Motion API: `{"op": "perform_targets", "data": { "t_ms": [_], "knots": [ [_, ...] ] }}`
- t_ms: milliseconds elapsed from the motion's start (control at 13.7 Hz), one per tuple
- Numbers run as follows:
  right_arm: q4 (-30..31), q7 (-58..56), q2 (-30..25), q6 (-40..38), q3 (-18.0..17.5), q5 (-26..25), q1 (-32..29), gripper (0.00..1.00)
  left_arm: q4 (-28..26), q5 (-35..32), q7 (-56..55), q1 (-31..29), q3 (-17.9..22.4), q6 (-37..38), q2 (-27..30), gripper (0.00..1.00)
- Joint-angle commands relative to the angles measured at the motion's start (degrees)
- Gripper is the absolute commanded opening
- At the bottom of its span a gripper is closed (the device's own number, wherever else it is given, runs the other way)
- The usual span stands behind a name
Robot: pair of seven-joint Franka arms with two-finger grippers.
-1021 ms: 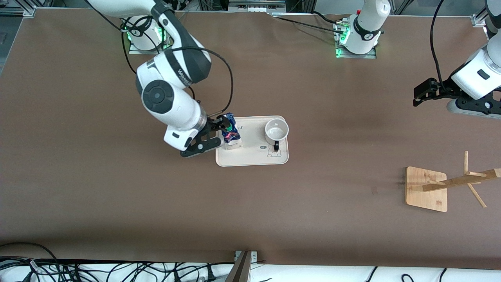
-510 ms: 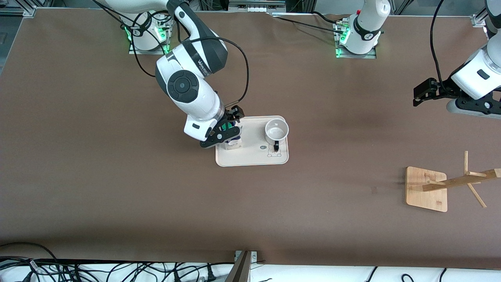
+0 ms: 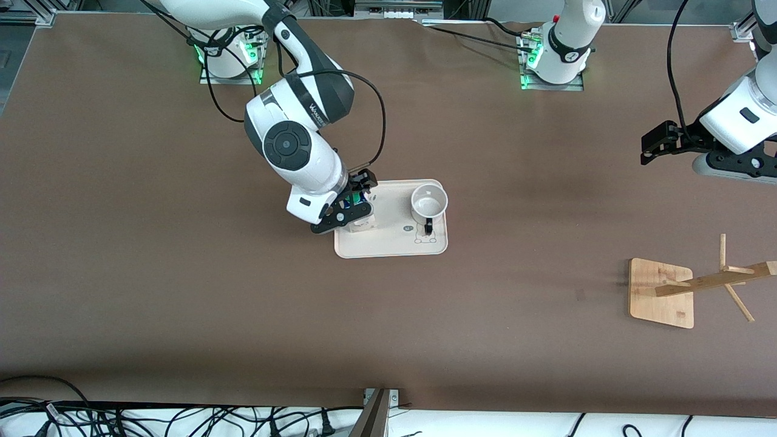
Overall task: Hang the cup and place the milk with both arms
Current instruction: 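Close the right gripper on the milk carton and lift it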
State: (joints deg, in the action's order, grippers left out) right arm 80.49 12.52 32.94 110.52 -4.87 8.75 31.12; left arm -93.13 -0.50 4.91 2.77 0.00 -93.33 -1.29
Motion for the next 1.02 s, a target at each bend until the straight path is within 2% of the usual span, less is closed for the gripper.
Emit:
{"op": "perform_targets", "data": {
  "t_ms": [0,948],
  "knots": [
    [0.46,-0.39,0.71,0.31,0.21,0.74,0.17,1.0,0.14,-1.35,0.45,0.48,0.18,0.7,0.23,1.0],
    [0.72,-0.57,1.42,-0.13,0.12,0.91,2.27,1.0,0.14,-1.35,0.45,0.39,0.18,1.4,0.23,1.0]
  ]
}}
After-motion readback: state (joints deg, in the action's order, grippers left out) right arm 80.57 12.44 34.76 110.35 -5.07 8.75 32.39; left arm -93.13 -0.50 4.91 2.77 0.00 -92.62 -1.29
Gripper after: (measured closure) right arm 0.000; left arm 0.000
